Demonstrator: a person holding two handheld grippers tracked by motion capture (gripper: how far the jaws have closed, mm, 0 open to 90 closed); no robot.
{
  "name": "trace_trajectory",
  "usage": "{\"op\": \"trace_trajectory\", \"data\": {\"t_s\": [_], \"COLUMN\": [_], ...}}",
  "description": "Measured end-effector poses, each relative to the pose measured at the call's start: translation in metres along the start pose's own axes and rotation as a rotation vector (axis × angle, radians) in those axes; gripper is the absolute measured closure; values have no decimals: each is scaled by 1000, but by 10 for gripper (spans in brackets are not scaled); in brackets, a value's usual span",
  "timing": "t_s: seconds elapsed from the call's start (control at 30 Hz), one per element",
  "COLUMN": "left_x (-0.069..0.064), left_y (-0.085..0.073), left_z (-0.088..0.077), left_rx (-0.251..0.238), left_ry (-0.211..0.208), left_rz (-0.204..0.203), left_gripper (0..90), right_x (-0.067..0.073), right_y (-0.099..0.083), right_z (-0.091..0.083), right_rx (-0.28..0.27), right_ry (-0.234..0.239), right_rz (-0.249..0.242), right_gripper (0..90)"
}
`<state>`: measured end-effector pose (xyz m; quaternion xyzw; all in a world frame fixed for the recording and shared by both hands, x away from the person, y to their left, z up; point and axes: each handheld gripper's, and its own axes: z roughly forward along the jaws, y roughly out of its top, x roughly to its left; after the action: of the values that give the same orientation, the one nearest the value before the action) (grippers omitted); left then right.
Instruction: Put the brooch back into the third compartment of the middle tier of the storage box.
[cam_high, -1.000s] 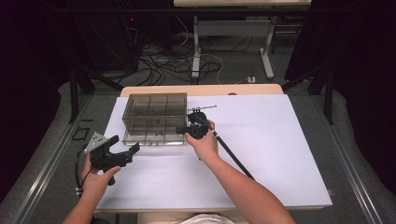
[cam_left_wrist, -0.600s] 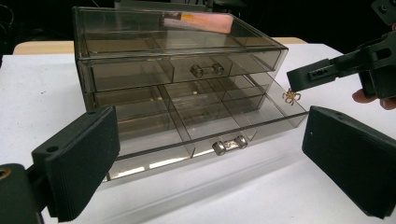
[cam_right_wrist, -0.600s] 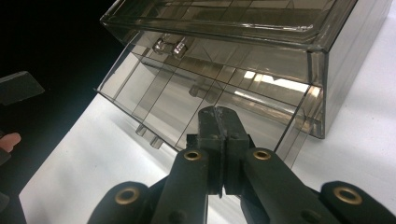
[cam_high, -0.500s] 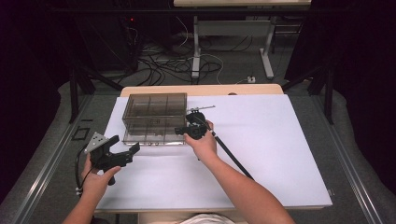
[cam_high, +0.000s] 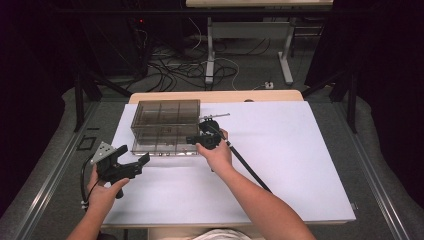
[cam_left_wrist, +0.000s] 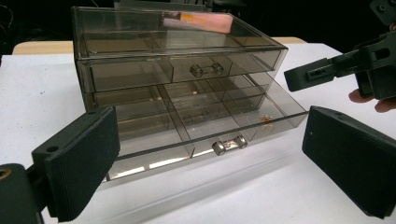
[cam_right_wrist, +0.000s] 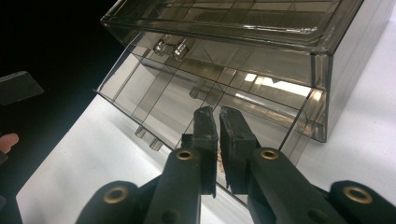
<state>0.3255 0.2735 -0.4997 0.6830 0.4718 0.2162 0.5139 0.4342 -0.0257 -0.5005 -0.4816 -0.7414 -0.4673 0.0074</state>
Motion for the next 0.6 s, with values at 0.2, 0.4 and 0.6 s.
{"op": "trace_trajectory", "data": {"t_s": [0.2, 0.4, 0.6], "left_x": [0, 0, 0], "left_y": [0, 0, 0], "left_z": [0, 0, 0], "left_rx": [2, 3, 7], "left_ry": [0, 0, 1], "left_rz": [3, 4, 4], "left_gripper": [44, 44, 44], "right_x": [1, 3, 5], "right_y": [0, 0, -1], "right_z": [-1, -3, -4], "right_rx": [-7, -2, -1], "right_ry": [1, -4, 4], "right_rz": [-11, -23, -38], "right_gripper": [777, 707, 619]}}
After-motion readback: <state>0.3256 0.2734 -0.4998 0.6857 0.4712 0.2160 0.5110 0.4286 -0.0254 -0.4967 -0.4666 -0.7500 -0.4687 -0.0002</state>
